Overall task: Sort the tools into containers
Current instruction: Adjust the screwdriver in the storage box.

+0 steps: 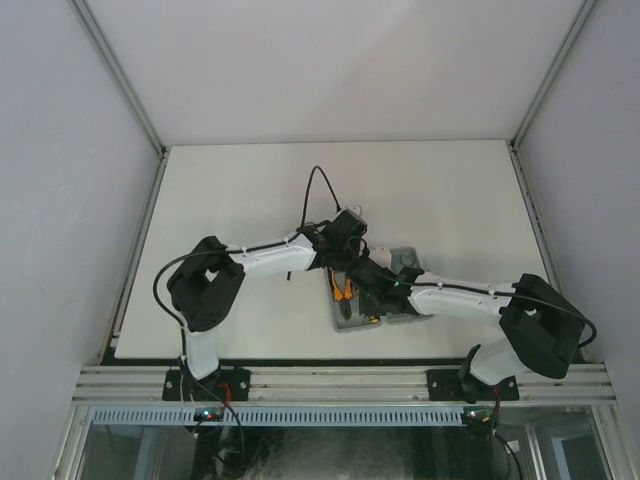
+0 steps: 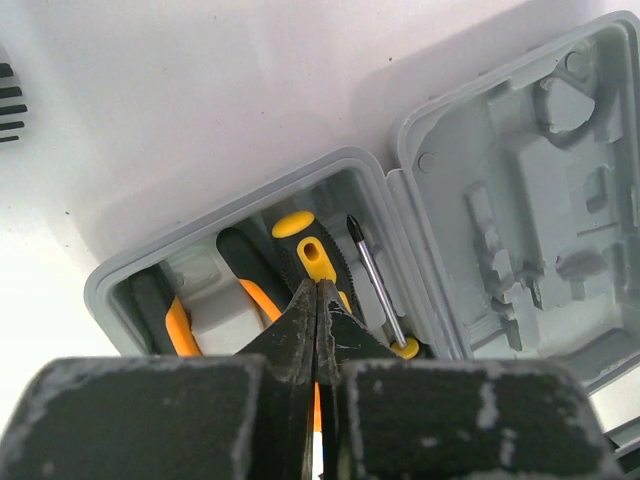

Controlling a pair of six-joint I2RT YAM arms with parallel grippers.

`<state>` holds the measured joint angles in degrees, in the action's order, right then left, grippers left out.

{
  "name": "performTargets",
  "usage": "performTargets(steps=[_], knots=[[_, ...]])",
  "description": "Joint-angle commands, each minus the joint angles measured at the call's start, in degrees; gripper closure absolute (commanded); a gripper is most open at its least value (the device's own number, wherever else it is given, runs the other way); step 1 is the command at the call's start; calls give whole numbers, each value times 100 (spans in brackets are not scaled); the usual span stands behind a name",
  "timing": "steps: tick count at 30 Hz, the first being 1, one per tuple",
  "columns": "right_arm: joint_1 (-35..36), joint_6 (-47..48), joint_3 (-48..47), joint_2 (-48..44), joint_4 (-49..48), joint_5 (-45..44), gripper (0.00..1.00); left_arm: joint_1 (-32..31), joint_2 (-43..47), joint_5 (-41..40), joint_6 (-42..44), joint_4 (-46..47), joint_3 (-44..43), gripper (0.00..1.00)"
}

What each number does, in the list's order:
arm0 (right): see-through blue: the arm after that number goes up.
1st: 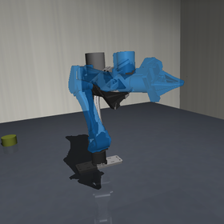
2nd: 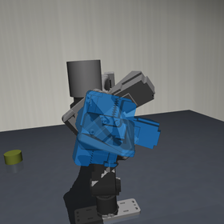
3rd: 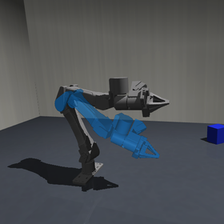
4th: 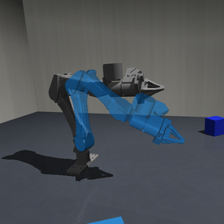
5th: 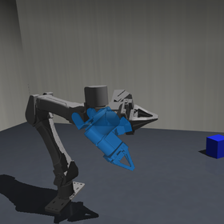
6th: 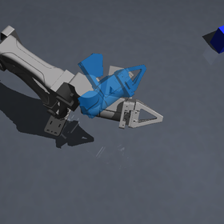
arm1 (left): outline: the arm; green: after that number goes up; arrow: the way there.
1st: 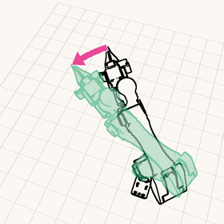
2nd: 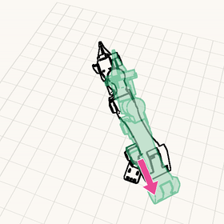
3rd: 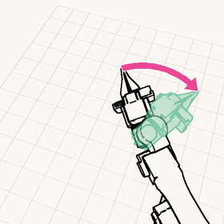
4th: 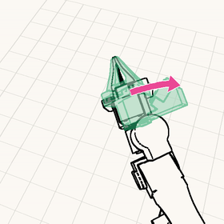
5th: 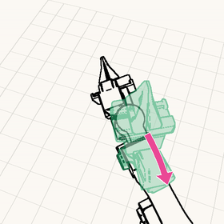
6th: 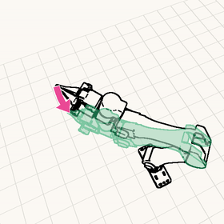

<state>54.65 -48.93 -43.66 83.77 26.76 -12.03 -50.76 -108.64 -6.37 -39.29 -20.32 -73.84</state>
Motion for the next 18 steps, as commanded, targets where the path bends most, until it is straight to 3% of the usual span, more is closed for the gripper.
performTargets(steps=[1,18], knots=[[104,-187,266,501,369,-120,100,-268,-311,281,293,-324,82,100],[288,-436,318,1191,358,-104,100,-421,-760,315,532,-743,-212,100]])
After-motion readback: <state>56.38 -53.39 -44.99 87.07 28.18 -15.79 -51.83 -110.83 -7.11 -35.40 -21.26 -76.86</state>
